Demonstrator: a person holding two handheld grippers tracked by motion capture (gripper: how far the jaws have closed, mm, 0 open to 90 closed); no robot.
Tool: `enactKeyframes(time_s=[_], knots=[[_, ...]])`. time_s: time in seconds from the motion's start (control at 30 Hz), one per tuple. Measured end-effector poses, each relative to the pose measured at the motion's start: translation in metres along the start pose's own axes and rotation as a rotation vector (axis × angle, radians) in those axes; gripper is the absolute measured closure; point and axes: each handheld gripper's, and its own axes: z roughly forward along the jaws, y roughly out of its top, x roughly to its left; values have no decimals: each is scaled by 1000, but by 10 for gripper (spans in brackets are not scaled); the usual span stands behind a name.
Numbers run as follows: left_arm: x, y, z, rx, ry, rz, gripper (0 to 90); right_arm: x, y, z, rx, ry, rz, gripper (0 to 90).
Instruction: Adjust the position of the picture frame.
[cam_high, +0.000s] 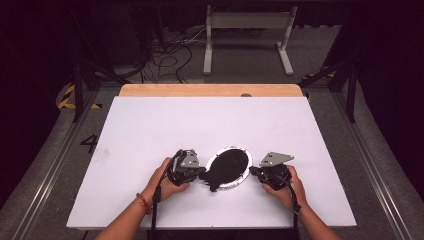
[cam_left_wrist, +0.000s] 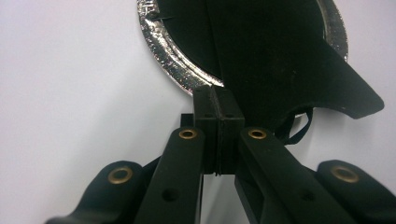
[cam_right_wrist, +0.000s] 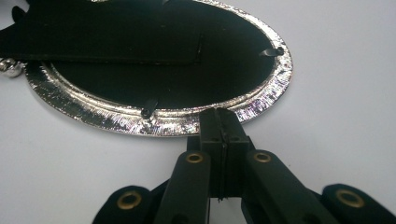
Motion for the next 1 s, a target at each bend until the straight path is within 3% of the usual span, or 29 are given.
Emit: enactKeyframes(time_s=[0.23,0.33,0.5,0.57,0.67,0.77,1.0], knots=[[0,-4,-3,-2,-19,-8,900,-3,8,7,10,-11,-21,900],[-4,-3,-6,20,18,47,900,-3,11,10,9,-17,-21,900],[-2,-5,-7,10,18,43,867,0,9,9,6,-31,-18,900],[-1,-7,-8,17,21,47,861,3,8,7,11,-23,-21,900],[3,-11,-10,-1,-11,14,853,9,4,3,4,8,-12,900],[1,-11,-10,1,-20,35,862,15,3,1,2,32,-16,900],[-2,-12,-10,-8,-25,33,896,17,4,5,-14,39,-23,900]])
